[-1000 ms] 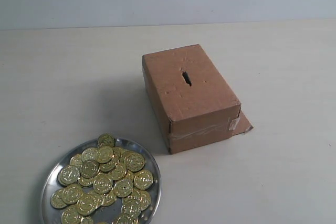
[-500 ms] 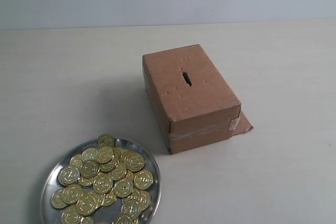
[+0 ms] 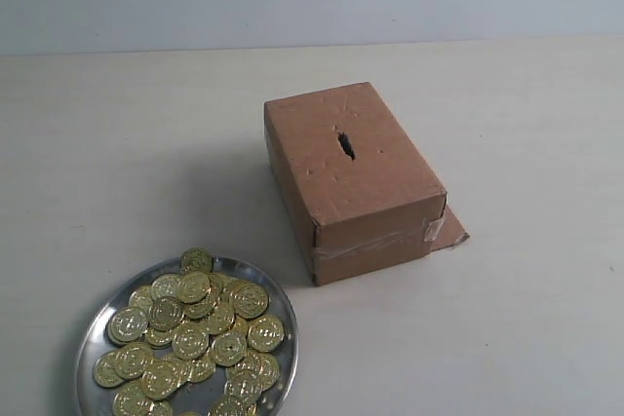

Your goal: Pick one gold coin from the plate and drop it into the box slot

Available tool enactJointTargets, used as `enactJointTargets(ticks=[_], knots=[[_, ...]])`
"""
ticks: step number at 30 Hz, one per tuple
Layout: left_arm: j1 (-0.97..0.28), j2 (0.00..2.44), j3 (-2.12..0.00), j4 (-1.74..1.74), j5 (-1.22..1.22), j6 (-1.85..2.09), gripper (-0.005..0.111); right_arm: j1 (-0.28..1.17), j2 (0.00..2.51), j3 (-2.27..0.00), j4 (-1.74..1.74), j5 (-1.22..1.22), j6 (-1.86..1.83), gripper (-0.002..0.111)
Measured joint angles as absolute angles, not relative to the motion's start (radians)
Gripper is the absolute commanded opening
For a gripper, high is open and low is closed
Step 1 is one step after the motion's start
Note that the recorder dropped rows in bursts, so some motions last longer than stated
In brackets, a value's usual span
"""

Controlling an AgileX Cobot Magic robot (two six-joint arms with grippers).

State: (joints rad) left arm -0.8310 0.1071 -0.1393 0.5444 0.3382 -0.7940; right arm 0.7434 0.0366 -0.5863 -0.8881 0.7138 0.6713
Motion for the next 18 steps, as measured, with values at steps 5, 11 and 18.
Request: enactJointTargets(ticks=[5, 11, 18], knots=[[-0.831, 0.107, -0.049, 0.683, 0.237, -0.940, 0.000, 0.743, 0.004, -0.472, -0.774, 0.676, 0.674, 0.000], [-0.831, 0.107, -0.004, 0.717, 0.201, -0.994, 0.000, 0.743, 0.003, -0.392, -0.744, 0.511, 0.757, 0.000], [-0.831, 0.105, -0.002, 0.769, 0.101, -0.998, 0.000, 0.743, 0.003, -0.312, -0.753, 0.406, 0.854, 0.000]])
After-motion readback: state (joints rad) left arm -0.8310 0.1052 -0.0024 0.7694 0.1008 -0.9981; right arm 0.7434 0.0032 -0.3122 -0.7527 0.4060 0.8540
